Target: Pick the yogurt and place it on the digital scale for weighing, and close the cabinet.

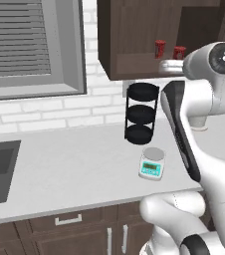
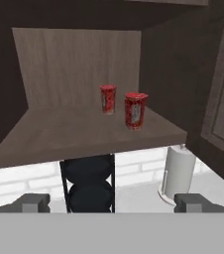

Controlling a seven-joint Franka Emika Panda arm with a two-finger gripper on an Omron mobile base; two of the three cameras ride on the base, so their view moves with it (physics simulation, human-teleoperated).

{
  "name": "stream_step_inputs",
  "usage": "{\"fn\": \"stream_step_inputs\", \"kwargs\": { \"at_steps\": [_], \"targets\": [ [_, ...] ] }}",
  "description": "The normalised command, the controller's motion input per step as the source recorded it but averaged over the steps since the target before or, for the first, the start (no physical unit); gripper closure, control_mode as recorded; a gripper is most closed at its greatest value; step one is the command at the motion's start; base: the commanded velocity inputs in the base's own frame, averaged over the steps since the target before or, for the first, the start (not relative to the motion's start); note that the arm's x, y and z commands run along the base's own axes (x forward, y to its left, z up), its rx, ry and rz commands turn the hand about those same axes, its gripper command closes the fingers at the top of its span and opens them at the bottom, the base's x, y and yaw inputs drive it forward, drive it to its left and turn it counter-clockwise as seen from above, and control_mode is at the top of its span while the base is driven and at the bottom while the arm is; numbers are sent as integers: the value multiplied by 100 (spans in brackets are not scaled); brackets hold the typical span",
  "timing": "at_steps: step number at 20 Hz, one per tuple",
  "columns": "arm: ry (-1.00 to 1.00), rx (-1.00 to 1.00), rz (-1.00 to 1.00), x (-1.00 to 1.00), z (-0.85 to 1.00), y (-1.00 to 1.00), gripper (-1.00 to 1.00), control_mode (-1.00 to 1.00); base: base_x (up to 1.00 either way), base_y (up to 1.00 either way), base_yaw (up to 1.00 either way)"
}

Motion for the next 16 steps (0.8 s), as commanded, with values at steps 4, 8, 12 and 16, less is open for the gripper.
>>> {"fn": "stream_step_inputs", "kwargs": {
  "at_steps": [4,8,12,16],
  "targets": [
    [-6,-4,0,23,0,-36,-100,-100,0,0,0],
    [0,-1,0,37,0,-35,-100,-100,0,0,0],
    [-3,0,0,47,0,-17,-100,-100,0,0,0],
    [-8,-3,0,28,0,-9,-100,-100,0,0,0]
  ]
}}
